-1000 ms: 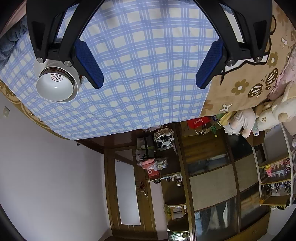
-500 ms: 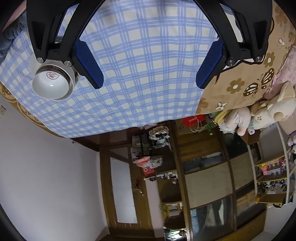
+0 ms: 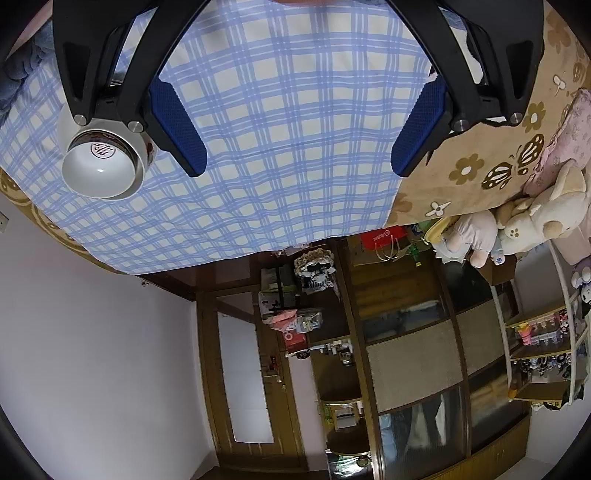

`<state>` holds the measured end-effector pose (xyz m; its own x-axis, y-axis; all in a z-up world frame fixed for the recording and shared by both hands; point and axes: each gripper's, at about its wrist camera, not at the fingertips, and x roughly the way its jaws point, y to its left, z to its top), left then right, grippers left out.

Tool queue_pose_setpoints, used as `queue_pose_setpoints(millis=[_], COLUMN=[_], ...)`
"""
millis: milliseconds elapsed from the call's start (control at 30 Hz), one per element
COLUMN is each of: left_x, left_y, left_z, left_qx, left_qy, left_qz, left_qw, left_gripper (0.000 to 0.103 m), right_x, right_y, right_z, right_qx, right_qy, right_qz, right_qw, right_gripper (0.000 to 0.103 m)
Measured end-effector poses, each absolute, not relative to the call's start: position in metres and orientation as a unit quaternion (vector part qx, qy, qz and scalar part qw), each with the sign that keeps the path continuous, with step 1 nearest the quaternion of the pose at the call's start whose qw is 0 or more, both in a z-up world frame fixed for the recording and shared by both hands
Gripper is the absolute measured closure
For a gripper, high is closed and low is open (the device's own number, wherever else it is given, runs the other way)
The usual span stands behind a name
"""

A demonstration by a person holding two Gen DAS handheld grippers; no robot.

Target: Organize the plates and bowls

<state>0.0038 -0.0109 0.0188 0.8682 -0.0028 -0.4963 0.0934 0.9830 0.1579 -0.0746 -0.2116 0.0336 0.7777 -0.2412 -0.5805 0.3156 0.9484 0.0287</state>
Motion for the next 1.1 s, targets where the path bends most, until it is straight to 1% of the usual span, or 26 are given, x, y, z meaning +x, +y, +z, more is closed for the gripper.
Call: queue_pose_setpoints(millis=[433, 1100], left_x=[0.0018, -0.0004], left_y=[-0.0139, -0.0108], left_z=[0.0189, 0.0222], left_qx=[0.094, 0.076], left_qy=[0.255, 0.252], left_qz=[-0.034, -0.039], left_qw=[0.962, 0.964], left_gripper=[0.004, 0.004], right_x=[-0.0739, -0.0752], right_y=[-0.2119, -0.2118], right_z=[0.0336, 0.0329], right_qx=[0.062, 0.061], right_qy=[0.299, 0.301], right_qz=[-0.149, -0.149], right_qw=[0.941, 0.94], right_gripper=[0.0, 0.0])
